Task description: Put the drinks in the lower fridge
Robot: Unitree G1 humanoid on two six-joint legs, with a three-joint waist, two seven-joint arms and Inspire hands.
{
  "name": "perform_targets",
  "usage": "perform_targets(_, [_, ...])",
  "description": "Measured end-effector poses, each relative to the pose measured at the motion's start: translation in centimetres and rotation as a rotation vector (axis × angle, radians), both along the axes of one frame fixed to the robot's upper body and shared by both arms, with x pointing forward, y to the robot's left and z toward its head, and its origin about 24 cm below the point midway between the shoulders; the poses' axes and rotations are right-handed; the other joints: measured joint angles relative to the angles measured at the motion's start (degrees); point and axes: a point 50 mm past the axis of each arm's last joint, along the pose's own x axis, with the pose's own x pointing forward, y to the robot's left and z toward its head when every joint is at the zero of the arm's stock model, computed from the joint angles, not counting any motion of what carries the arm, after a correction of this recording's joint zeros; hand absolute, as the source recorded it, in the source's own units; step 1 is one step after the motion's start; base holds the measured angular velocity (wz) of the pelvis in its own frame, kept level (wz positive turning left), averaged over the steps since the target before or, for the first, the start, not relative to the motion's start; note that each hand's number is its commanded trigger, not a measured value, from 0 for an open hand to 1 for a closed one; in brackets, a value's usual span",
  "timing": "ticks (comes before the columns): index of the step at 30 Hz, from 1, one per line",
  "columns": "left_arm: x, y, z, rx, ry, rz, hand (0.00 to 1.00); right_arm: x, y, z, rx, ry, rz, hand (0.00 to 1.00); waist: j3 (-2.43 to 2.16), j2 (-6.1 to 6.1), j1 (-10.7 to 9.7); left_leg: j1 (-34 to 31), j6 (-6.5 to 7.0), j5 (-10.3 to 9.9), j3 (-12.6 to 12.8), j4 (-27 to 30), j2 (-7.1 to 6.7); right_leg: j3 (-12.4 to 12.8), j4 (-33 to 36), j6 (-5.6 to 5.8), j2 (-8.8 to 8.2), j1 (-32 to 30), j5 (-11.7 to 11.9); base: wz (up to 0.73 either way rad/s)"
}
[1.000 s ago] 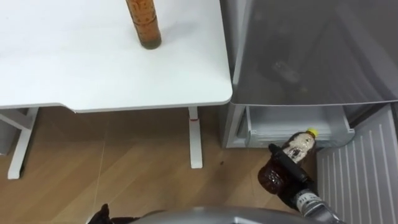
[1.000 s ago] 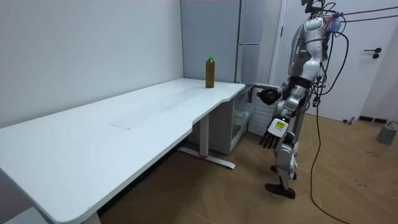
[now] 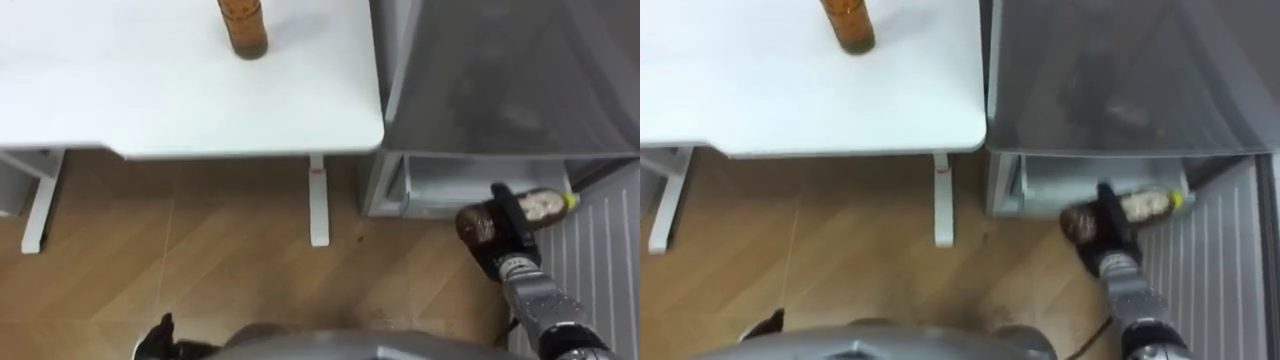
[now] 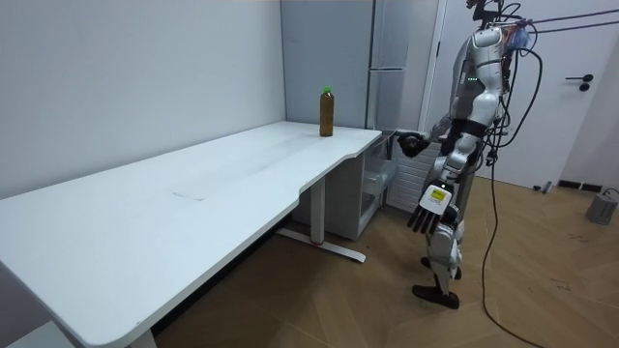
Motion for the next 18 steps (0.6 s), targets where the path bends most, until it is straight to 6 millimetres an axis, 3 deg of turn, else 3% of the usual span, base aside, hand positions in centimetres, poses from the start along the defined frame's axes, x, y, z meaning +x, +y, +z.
perform_targets(5, [3.8, 1.1, 0.5, 0.026, -0.033, -0.058, 0.0, 5.5, -0.6, 2.7, -0.006, -0.077, -0.028, 1.0, 1.07, -1.28, 0.52, -9.85, 0.21, 0.25, 0.1, 5.59, -0.42, 0.18, 7.76, -0.48, -1.42, -10.92, -1.14, 0.01])
perform_targets(8, [5.4, 0.8, 0.6, 0.025, -0.039, -0.096, 0.0, 7.3, -1.8, 4.3, -0.036, -0.101, -0.04, 1.0, 1.23, -1.33, 1.77, -15.17, 0.43, 0.35, -0.04, 8.71, -0.5, 0.35, 11.46, -0.61, -2.2, -16.4, -1.24, 0.01])
perform_targets(14, [7.4, 1.4, 1.3, 0.042, -0.078, -0.115, 0.0, 8.9, -3.0, 6.0, -0.066, -0.13, -0.054, 1.0, 2.04, -2.08, 4.33, -25.22, 0.71, 0.03, -0.7, 14.85, -0.88, 0.67, 17.99, -1.18, -3.09, -26.35, -2.69, 0.09])
perform_targets(18, [7.4, 1.8, 1.4, 0.054, -0.077, -0.112, 0.0, 9.2, -3.6, 6.6, -0.08, -0.117, -0.074, 1.0, 2.07, -2.1, 5.58, -31.12, 0.73, 0.06, -0.7, 17.78, -1.01, 0.7, 21.75, -1.57, -3.88, -32.46, -3.04, 0.05])
